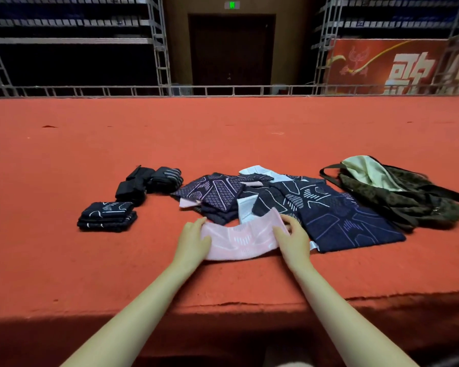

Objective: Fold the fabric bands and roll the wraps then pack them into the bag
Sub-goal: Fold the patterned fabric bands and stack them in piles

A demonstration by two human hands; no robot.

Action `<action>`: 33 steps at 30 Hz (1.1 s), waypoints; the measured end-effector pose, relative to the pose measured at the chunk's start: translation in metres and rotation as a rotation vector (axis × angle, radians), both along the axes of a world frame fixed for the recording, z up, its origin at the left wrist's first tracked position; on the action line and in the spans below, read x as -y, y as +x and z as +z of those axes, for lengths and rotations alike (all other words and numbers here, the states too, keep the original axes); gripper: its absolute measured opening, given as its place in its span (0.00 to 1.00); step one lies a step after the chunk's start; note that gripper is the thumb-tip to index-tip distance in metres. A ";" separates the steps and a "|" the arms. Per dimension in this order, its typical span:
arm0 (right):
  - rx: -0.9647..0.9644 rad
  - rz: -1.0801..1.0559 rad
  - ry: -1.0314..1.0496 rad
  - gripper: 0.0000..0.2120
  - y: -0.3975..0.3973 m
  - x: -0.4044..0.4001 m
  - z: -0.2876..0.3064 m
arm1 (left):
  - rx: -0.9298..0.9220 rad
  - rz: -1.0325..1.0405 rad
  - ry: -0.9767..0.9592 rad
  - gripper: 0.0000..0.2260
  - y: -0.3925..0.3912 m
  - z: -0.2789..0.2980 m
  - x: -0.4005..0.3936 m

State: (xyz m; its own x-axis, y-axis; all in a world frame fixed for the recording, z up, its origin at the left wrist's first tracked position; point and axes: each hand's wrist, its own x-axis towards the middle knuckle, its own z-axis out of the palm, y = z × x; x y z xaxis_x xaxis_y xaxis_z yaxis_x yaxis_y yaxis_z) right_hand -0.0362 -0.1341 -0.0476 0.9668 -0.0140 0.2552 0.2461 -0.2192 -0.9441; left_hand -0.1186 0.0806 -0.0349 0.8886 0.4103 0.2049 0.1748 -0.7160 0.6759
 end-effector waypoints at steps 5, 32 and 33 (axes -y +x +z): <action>0.027 -0.035 0.000 0.14 0.003 -0.002 -0.003 | 0.003 0.095 0.442 0.25 -0.001 -0.009 0.009; 0.587 0.220 -0.652 0.21 -0.017 -0.040 -0.006 | 0.334 0.093 -0.125 0.14 0.016 -0.025 0.020; 0.583 0.235 -0.675 0.22 -0.017 -0.042 -0.006 | 0.321 0.091 -0.138 0.12 0.015 -0.025 0.019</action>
